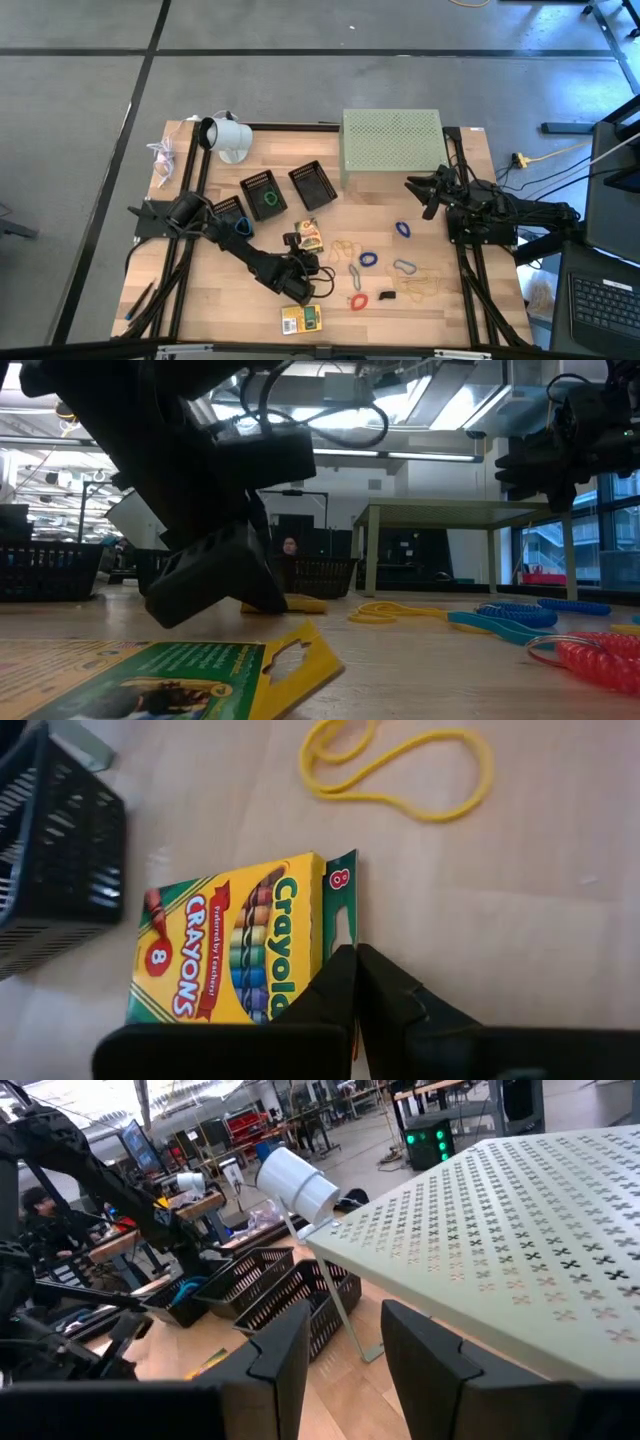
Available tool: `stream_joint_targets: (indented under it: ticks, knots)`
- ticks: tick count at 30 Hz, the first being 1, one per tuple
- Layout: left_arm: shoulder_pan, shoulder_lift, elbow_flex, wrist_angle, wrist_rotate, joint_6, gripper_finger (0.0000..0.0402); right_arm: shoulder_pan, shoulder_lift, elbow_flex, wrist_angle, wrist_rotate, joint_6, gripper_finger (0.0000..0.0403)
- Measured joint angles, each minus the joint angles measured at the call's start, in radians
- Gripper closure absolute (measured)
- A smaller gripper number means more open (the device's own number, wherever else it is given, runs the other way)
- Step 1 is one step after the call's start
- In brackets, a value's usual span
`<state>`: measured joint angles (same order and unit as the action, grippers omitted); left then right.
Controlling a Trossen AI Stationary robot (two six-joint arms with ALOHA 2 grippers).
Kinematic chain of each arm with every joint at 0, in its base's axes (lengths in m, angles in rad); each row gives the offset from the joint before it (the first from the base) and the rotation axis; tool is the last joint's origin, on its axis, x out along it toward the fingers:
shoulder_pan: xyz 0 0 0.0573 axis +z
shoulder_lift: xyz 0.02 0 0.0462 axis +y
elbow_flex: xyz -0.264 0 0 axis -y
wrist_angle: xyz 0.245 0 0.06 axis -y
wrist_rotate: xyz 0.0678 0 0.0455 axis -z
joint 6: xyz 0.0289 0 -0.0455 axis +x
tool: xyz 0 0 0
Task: Pick & Place Office Desk Supplies
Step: Put the crayon pack into the right black basket
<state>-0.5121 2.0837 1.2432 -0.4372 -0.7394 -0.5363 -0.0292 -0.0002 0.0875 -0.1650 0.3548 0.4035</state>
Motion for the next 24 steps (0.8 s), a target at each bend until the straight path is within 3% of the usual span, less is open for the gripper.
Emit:
stream_joint_targets:
  ticks: [10, 20, 24]
  knots:
    - [-0.025, -0.001, 0.002, 0.102, 0.046, 0.014, 0.0400, 0.000, 0.000, 0.000, 0.045, 0.072, -0.020, 0.0272]
    - [-0.023, -0.006, 0.002, 0.104, 0.035, 0.031, 0.0400, 0.000, 0.010, 0.000, 0.088, -0.164, 0.026, 0.0272]
    - [-0.023, -0.007, 0.002, 0.104, 0.032, 0.026, 0.0399, 0.000, 0.062, 0.000, 0.096, -0.183, 0.056, 0.0272]
